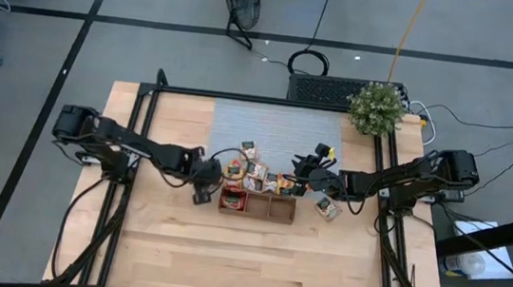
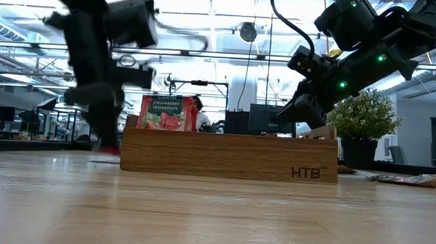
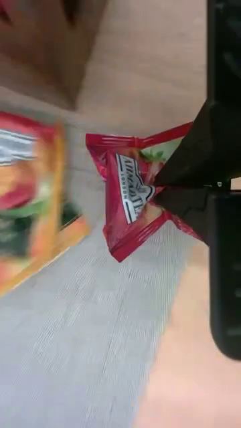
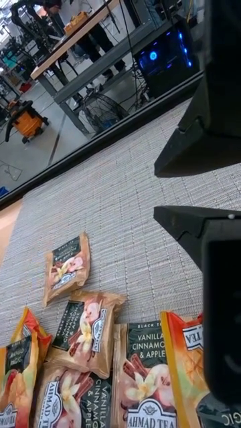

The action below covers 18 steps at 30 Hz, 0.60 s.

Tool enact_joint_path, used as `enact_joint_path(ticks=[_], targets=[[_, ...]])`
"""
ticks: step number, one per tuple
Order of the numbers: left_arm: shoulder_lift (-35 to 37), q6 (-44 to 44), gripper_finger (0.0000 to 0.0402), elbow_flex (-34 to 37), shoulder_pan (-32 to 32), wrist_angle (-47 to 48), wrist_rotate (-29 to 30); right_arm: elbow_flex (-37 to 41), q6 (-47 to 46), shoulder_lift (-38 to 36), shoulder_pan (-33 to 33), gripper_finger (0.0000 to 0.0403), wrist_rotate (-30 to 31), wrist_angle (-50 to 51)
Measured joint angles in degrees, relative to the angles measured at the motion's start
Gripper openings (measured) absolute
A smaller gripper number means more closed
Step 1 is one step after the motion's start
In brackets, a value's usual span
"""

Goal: Pick & Place Tea
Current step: Put the red tea bag into the left section of the wooden organizer

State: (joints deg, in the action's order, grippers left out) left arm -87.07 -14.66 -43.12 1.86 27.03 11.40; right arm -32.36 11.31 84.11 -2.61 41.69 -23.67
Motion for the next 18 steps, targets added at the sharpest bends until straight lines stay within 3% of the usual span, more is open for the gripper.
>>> enact_joint_path(ticks=[3, 6, 13, 18], targets=[[3.0, -1.4, 0.0005, -3.1, 2.6, 6.0, 8.6, 0.0, -0.1, 0.0, 0.0, 0.0070, 0.0, 0.0], [4.5, 0.9, 0.0004, -5.2, 6.2, 9.6, 13.2, 0.0, -0.1, 0.0, 0.0, 0.0070, 0.0, 0.2], [1.9, 28.1, 0.0007, -10.5, 16.6, 9.9, 23.9, 0.0, -0.1, 0.0, 0.0, 0.0070, 0.0, 0.0], [-3.5, 34.9, 0.0008, -16.3, 19.0, 10.6, 36.8, 0.0, -0.2, 0.0, 0.0, 0.0070, 0.0, 0.0]])
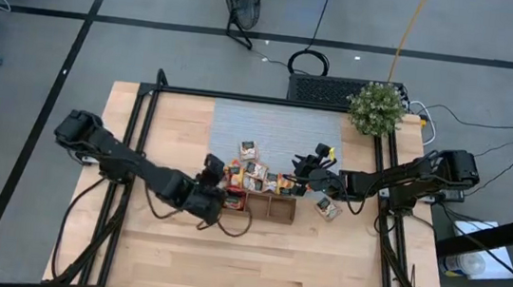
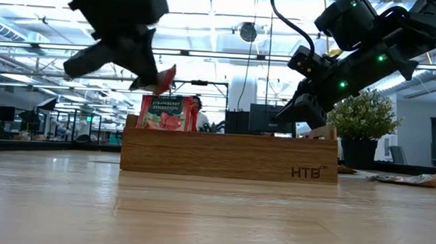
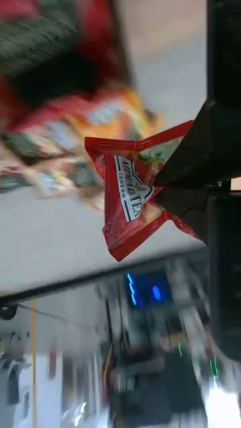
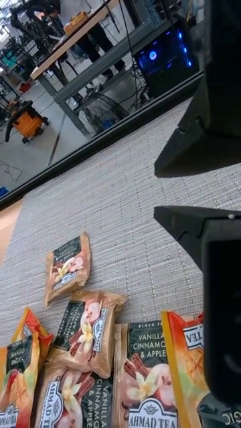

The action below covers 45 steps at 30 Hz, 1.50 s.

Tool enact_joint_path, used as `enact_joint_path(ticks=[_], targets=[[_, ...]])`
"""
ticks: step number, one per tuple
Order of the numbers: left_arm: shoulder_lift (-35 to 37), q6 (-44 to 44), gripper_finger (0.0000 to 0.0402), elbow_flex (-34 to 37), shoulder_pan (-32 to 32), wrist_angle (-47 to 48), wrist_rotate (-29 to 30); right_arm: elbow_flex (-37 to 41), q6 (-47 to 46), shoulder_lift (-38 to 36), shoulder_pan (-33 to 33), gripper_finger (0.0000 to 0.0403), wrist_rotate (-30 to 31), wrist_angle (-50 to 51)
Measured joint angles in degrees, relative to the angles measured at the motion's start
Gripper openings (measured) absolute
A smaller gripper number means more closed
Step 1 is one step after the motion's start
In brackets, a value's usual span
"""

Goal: Pick & Place Tea
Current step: Put the red tea bag into the left section of the wooden organizer

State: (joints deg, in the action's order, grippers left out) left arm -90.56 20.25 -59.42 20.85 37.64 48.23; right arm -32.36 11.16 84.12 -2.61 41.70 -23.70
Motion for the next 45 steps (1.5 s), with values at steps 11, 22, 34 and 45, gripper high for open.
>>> enact_joint_path(ticks=[11, 22, 34, 45], targets=[[-14.8, 13.6, 0.0009, -13.5, 1.5, 5.5, 4.5, 0.0, -1.1, 0.0, 0.0, 0.0070, 0.1, 0.9], [-17.3, 8.7, 0.0009, -17.2, 3.8, 11.1, 0.0, 0.0, -1.1, 0.0, 0.0, 0.0070, 0.1, 0.9], [-17.2, 4.2, 0.0006, -16.4, 3.7, 13.5, -5.9, 0.0, -1.5, 0.0, 0.0, 0.0070, 0.1, 0.9], [-17.2, 6.9, 0.0010, -15.3, 1.5, 12.9, -7.5, 0.0, -1.5, 0.0, 0.0, 0.0070, 0.0, 0.9]])
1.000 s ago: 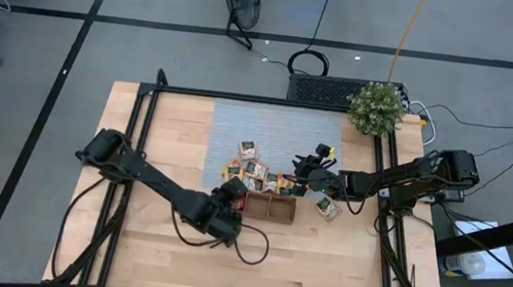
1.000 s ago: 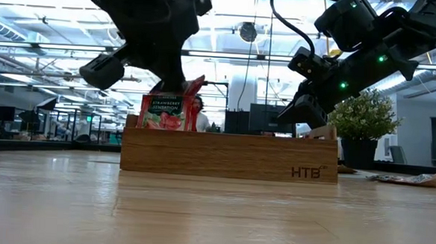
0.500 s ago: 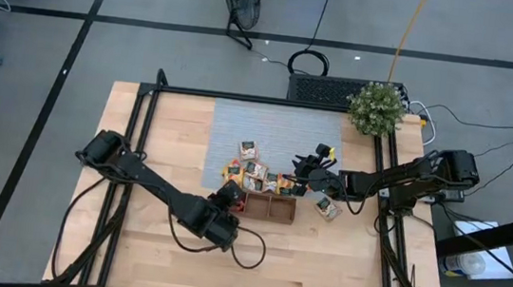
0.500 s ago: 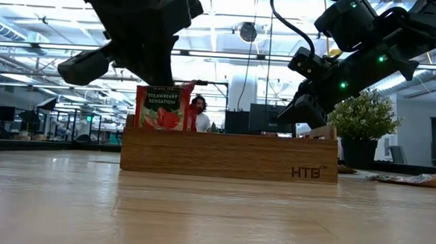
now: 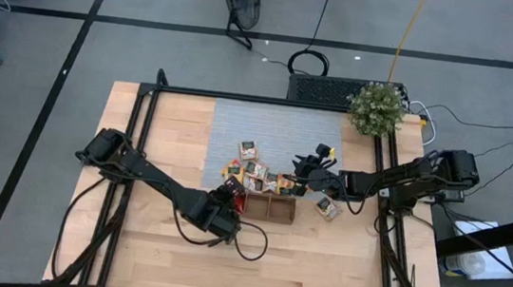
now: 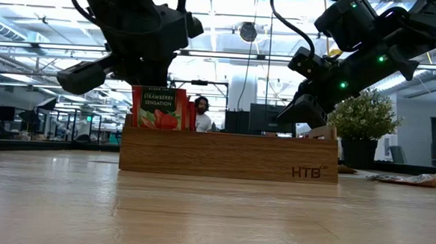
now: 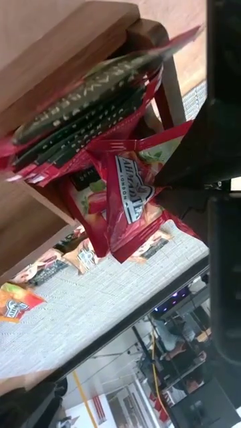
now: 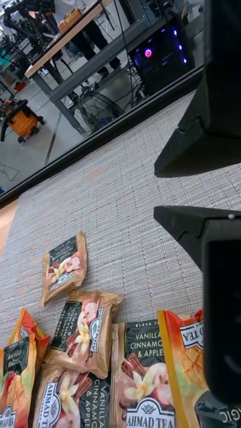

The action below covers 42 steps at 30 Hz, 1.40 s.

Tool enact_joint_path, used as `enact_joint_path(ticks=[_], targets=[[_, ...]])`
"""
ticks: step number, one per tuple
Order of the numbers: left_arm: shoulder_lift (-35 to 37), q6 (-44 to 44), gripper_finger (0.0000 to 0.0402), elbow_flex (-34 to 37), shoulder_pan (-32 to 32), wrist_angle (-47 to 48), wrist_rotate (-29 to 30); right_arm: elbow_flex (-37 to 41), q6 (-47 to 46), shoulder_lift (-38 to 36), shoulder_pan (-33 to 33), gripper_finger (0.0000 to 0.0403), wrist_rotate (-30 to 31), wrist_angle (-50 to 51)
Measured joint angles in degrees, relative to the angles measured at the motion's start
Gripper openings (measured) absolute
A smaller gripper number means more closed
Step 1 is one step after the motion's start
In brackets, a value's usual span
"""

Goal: Pick & Place Tea
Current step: Put the red tea bag into the left section of the wooden organizer

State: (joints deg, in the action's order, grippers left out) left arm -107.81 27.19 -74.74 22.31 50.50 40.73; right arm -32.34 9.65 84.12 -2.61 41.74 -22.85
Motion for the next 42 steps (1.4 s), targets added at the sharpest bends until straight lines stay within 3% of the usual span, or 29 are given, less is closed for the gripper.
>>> enact_joint_path(ticks=[6, 15, 21, 42], targets=[[0.0, -0.7, 0.0008, 0.0, -0.8, -1.1, -3.5, 0.0, 0.1, 0.0, 0.0, 0.0070, 0.0, 0.0], [0.0, -4.0, 0.0089, 0.0, -0.9, -1.3, -4.5, 0.0, 0.2, 0.0, 0.0, 0.0070, 0.0, 0.0], [0.0, -6.1, 0.0116, 0.0, -0.8, -1.3, -4.3, 0.0, 0.5, 0.0, 0.0, 0.0070, 0.0, 0.0], [0.0, -11.1, 0.0120, -6.0, 1.7, -1.2, -4.3, 0.0, 0.5, 0.0, 0.0, 0.0070, 0.0, 0.0]])
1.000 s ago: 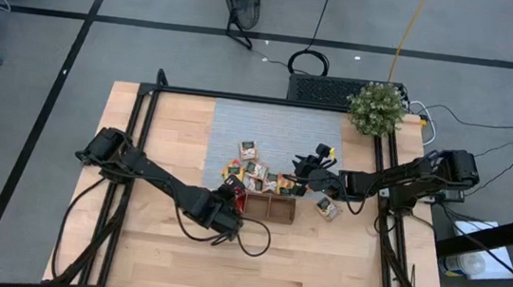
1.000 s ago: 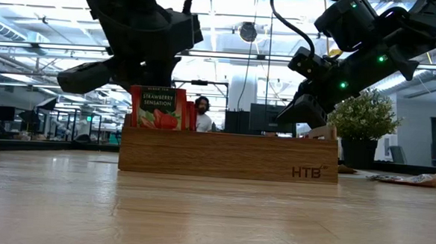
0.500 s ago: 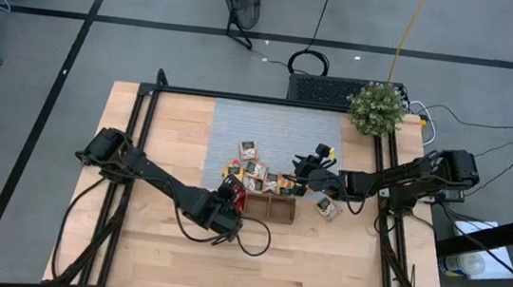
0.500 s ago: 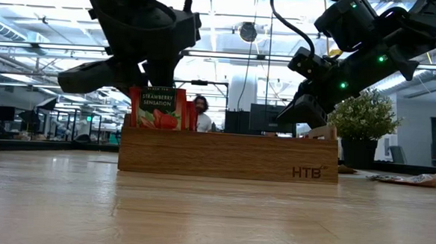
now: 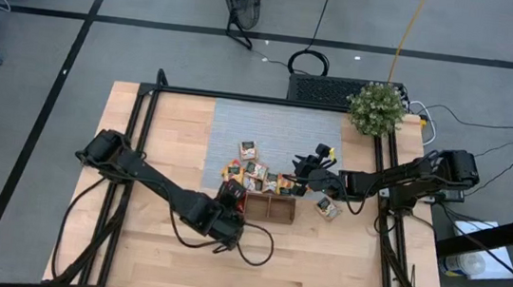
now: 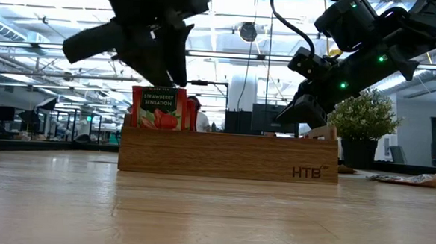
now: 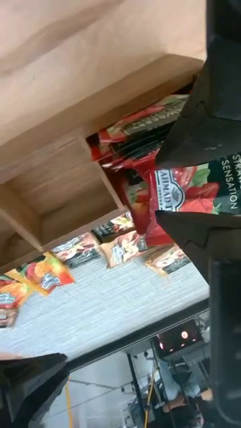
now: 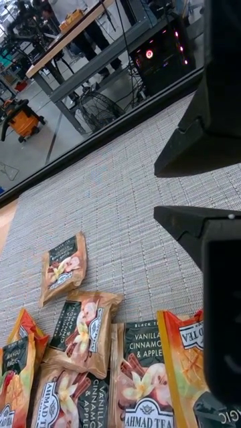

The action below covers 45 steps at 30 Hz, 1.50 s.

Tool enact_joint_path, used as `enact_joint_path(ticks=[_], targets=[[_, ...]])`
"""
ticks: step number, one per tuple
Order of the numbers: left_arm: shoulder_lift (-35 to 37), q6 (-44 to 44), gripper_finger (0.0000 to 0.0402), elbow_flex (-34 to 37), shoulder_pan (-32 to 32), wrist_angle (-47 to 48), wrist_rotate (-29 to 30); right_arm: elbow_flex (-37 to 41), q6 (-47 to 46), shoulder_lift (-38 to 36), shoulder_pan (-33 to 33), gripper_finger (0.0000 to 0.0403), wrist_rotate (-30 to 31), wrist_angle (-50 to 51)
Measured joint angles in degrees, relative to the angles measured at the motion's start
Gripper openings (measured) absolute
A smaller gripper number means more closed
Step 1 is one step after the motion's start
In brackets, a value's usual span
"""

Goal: Pick & Place Tea
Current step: Put the red tea bag into the left section of the wooden organizer

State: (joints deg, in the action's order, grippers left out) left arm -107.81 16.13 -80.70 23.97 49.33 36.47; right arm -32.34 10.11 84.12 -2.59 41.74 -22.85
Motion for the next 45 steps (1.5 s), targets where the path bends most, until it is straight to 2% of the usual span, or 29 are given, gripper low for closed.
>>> enact_joint_path(ticks=[4, 9, 15, 19, 23, 27, 32, 42, 45], targets=[[1.1, -5.6, 0.0120, -1.9, 0.2, 2.0, 0.0, 0.0, 0.0, 0.0, 0.0, 0.0070, 0.0, 0.0], [9.5, -21.8, 0.0120, -0.3, -1.1, 4.6, -1.9, 0.0, 0.2, 0.0, 0.0, 0.0070, 0.0, 0.0], [24.7, -41.2, 0.0120, 11.4, -3.9, -1.3, -5.9, 0.0, 1.1, 0.0, 0.0, 0.0070, 0.0, 0.0], [31.4, -49.2, 0.0120, 23.2, -5.5, -12.3, -8.9, 0.0, 1.0, 0.0, 0.0, 0.0070, -0.1, 0.0], [33.6, -50.3, 0.0120, 31.4, -7.6, -25.9, -13.7, 0.0, 1.0, 0.0, 0.0, 0.0070, -0.1, 0.0], [33.6, -48.1, 0.0120, 35.3, -8.8, -34.4, -16.7, 0.0, 1.0, 0.0, 0.0, 0.0070, -0.1, 0.0], [33.6, -46.9, 0.0120, 36.5, -9.5, -35.0, -17.0, 0.0, 1.0, 0.0, 0.0, 0.0070, -0.1, 0.0], [33.6, -53.3, 0.0120, 40.4, -11.9, -36.1, -17.2, 0.0, 1.0, 0.0, 0.0, 0.0070, -0.1, 0.0], [33.6, -54.1, 0.0120, 41.2, -12.6, -37.8, -19.2, 0.0, 1.0, 0.0, 0.0, 0.0070, -0.1, 0.0]])
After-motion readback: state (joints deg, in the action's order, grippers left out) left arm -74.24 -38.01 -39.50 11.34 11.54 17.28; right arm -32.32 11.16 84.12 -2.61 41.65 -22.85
